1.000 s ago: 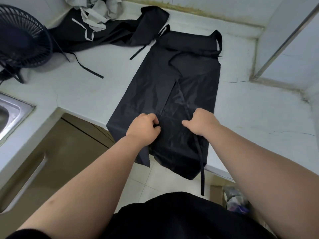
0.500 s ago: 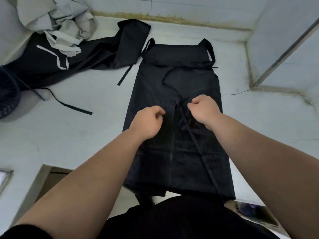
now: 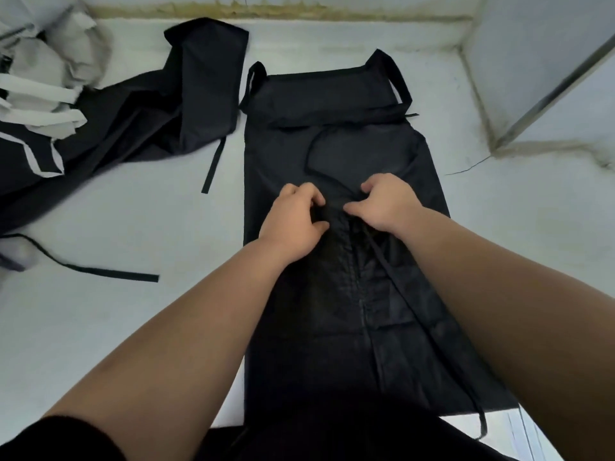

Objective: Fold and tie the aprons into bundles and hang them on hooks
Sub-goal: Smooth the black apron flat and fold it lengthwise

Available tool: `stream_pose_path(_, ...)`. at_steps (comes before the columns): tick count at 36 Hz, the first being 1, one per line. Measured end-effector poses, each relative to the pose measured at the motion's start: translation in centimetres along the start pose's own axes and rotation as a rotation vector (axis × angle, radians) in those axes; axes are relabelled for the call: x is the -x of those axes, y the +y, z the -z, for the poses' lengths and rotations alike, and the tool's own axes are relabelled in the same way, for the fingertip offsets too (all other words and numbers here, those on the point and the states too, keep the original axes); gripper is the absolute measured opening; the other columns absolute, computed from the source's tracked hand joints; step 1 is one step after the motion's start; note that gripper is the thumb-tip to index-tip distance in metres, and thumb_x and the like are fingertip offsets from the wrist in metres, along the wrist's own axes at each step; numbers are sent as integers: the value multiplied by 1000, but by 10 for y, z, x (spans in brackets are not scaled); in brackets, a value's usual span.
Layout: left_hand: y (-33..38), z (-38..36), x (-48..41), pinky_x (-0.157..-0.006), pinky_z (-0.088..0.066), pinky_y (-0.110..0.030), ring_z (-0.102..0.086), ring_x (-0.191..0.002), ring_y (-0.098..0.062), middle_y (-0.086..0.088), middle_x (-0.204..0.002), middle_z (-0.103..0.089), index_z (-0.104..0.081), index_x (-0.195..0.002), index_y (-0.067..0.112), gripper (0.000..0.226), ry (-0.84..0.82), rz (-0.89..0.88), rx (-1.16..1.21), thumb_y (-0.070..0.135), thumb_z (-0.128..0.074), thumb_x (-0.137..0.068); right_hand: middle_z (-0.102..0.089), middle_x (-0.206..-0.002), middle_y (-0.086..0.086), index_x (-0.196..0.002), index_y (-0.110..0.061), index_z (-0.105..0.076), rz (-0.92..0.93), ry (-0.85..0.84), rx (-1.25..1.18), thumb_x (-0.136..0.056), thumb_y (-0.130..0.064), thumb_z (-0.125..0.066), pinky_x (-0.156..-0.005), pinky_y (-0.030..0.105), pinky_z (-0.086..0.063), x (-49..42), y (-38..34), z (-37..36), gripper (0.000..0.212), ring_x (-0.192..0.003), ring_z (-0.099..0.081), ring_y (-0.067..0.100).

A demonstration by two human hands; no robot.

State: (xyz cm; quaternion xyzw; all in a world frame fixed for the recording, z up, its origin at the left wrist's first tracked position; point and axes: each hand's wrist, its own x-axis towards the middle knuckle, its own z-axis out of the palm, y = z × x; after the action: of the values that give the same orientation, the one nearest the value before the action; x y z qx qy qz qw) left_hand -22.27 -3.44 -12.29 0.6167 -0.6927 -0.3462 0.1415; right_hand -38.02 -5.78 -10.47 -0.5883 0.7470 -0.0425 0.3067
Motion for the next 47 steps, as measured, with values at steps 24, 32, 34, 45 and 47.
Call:
stream_pose_path(24, 52, -29, 5, -78, -33, -36, -56, -93, -19, 9, -83, -60, -62, -90, 24, 41, 6, 287, -143, 63, -58, -78, -48, -69, 3, -75, -16, -44, -127, -230, -999, -90, 1, -43, -78, 27, -46, 0, 15, 11, 23, -62, -38, 15)
stream_pose_path(32, 55, -26, 0, -88, -47, -40, -57, -94, -21, 3, -96, -61, -62, -99, 19, 23, 10, 346, -106, 38, -55, -87, -51, -77, 3, -73, -18, -42, -155, -201, -1039, -92, 3, -41, -76, 29, -51, -4, 29, 6, 28, -57, -42, 11)
stream_pose_path(34, 50, -19, 0, -80, -46, -32, -56, -90, -19, 2, -96, -61, -59, -99, 18, 17, 8, 297, -38, 31, -49, -92, -52, -85, 5, -77, -17, -45, -191, -145, -1045, -94, 2, -42, -71, 27, -53, -6, 30, 4, 25, -64, -49, 12)
stream_pose_path(45, -2, 51, 3, -63, -46, -29, -51, -67, -16, -7, -89, -61, -60, -83, 16, 14, 173, 574, 436, 16, -52, -94, -51, -105, 4, -87, -18, -44, -319, 49, -910, -90, 0, -42, -76, 32, -55, -15, 22, -7, 19, -67, -48, 13)
stream_pose_path(47, -13, 61, 2, -76, -49, -37, -59, -90, -29, -13, -104, -62, -64, -100, 10, 22, 290, 626, 171, 14, -44, -94, -50, -101, 5, -84, -17, -43, -316, 59, -906, -90, 1, -42, -68, 29, -52, -15, 20, -7, 19, -67, -45, 14)
